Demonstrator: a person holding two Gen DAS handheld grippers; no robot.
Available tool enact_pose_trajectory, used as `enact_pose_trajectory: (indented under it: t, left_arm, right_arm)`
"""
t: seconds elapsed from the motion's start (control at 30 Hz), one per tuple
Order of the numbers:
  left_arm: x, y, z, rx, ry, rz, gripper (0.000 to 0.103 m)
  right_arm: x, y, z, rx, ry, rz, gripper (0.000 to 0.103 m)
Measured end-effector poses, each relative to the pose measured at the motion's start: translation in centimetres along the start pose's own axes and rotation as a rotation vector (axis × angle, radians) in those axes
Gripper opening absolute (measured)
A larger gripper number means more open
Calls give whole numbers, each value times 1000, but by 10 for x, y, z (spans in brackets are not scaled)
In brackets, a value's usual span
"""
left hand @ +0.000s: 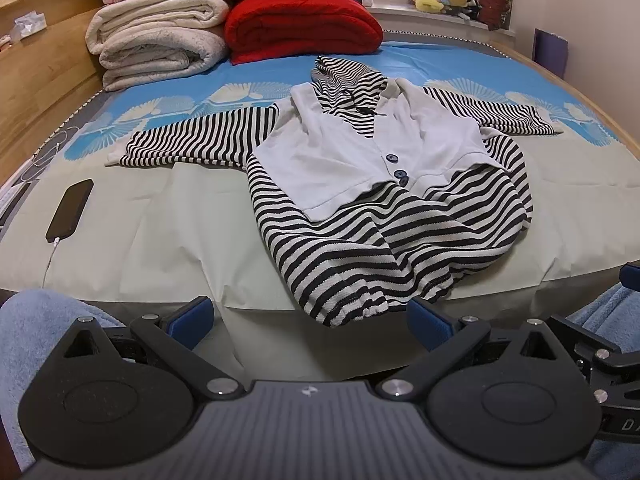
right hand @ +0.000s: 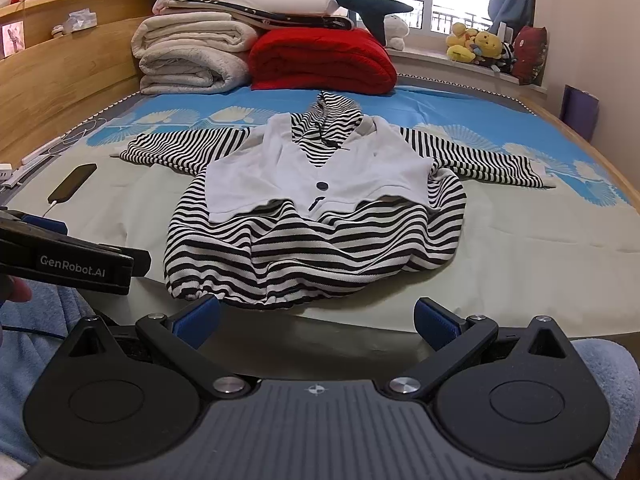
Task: Fold small clothes
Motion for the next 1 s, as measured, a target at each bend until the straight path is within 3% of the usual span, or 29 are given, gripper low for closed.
enact_pose_trajectory:
  t: [1.0]
  left_arm:
    - [-1,-4,2,-8,5,5,102]
  right_arm:
    - [-2,-2,2,-3,10,1,102]
Point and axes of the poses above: each gripper's, at about its wrist camera, not at the fingertips, and x roughly against the way its jaws point, y to its left, z to its underside, the point moved 2 cm from there along -x, roughly the way its jaws point, and after that the axes turned 6 degrees about -x, right-handed, at the moved point
